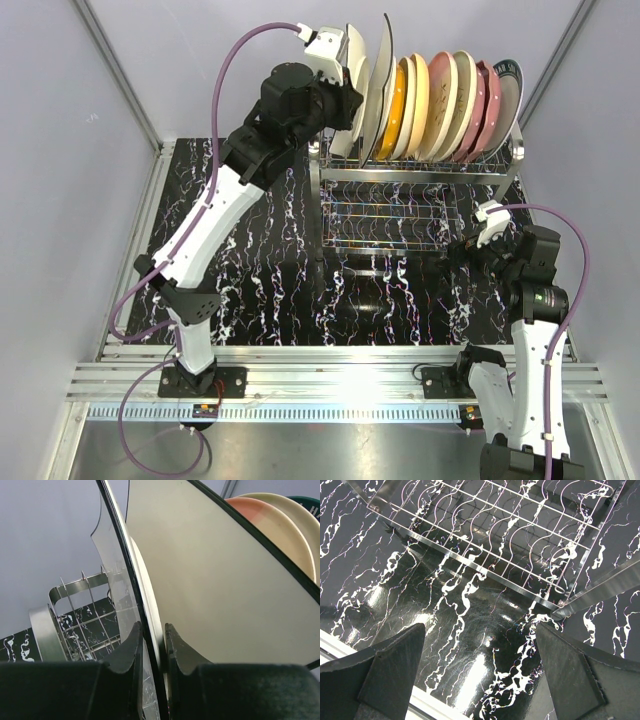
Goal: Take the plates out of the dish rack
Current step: Grab a plate with the left arm
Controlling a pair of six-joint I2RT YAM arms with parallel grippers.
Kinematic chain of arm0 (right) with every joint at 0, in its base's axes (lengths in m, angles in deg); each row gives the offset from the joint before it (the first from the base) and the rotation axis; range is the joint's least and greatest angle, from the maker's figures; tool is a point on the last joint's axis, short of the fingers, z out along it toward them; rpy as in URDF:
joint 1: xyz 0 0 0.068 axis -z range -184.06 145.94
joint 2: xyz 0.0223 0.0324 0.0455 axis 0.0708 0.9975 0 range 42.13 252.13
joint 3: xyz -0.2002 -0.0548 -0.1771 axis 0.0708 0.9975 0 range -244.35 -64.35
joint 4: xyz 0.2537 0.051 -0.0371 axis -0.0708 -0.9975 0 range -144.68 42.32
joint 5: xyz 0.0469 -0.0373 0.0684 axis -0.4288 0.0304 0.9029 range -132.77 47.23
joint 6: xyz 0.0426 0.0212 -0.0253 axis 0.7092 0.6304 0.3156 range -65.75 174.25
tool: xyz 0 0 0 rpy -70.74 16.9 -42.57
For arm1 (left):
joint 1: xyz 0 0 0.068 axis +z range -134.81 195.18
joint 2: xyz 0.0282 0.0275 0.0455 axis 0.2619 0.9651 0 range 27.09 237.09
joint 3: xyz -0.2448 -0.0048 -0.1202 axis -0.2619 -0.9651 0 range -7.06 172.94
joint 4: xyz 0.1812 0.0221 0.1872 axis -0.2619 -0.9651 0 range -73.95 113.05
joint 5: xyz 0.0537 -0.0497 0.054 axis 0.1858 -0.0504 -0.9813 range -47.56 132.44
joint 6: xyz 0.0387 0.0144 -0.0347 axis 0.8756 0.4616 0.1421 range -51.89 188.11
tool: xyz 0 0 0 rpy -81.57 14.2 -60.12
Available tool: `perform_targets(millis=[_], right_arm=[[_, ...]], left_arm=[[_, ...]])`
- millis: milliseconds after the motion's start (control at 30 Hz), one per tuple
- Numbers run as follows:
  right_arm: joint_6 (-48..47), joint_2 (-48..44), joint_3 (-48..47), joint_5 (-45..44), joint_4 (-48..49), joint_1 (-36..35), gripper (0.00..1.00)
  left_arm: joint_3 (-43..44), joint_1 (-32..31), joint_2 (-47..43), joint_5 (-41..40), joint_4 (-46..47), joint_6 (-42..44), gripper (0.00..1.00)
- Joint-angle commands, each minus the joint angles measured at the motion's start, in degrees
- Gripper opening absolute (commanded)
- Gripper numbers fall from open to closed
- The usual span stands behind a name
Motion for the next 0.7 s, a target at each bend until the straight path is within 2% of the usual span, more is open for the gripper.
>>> perform_targets(millis=[0,267,667], right_arm=[[0.64,0.07,-0.07,-0.68,2.09,0.03,1.0],[0.64,-0.2,-0.07,-0.86,2.01,0.12,1.0],[0.64,-0.02,0.02,-0.77,2.09,0.12,1.0]], left_arm=[[1.17,-0.27,-6.03,2.29,12.15,1.85,0.0],[1.35,-2.03,-7.62,-0.79,16.21,3.86,0.0],[-0.23,-2.56,-9.99,0.18,19.81,5.62,0.0]])
